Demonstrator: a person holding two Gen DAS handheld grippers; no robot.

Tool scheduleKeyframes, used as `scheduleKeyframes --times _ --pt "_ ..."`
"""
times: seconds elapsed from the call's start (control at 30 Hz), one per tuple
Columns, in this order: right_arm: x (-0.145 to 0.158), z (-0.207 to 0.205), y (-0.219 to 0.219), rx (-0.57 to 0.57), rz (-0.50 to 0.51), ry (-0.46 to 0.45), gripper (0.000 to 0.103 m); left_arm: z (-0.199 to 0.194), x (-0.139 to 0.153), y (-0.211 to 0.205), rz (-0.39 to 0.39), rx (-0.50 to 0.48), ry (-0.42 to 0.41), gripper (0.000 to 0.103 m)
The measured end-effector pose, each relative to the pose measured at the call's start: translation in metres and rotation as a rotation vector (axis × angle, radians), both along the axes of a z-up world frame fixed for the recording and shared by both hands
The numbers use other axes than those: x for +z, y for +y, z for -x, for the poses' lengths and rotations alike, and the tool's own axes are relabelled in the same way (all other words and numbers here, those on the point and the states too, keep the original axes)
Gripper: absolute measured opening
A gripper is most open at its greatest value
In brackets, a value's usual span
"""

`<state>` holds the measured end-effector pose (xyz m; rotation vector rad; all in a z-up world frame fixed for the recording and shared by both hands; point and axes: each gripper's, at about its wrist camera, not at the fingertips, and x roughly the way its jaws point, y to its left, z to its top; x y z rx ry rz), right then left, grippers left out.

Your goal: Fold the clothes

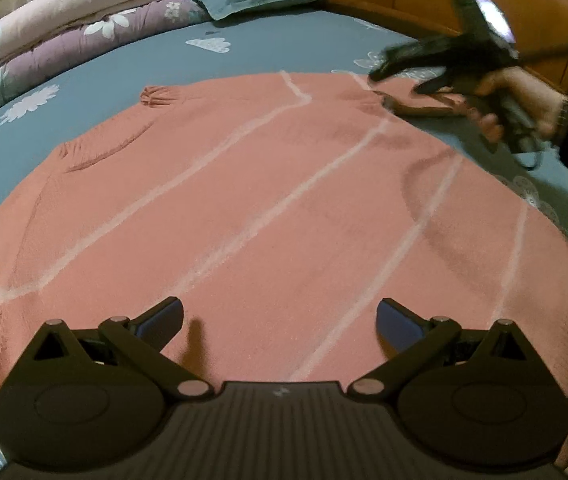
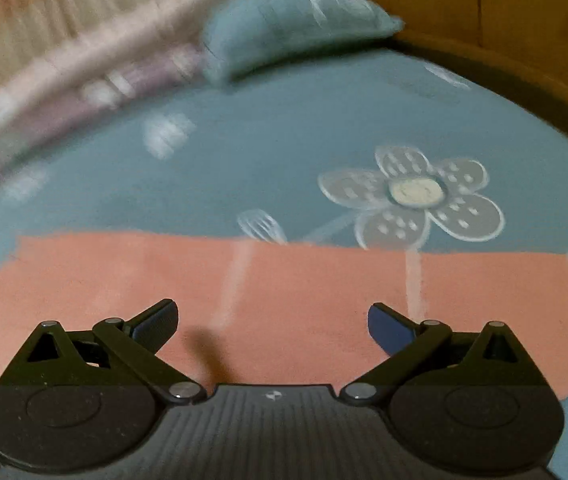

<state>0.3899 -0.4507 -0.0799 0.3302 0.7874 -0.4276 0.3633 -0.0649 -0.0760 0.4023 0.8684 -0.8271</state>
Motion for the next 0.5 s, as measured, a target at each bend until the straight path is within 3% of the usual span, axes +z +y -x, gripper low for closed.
scheduleKeyframes --times 0.07,0.13,0.27,0.37,0.5 --pt "-0.009 -0.014 0.005 0.023 0.111 0.016 0.103 0.0 0.001 -0.002 0.001 -0.002 -0.003 0.102" --pt "-0.012 -0.025 -0.006 0.027 0.124 0.01 0.103 0.001 0.002 -0.003 0.0 -0.004 -0.005 0.102" --pt "0.0 -0.036 -0.031 -0.004 0.057 0.053 0.103 0.004 0.004 -0.005 -0.005 -0.008 -0.009 0.102" --pt "0.014 -0.024 -0.024 -0.002 0.039 0.047 0.103 0.005 0.006 -0.005 0.017 -0.021 -0.008 0.102" --pt "0.006 -0.009 -0.018 0.006 0.015 0.091 0.103 0.005 0.006 -0.009 0.023 -0.03 -0.006 0.102"
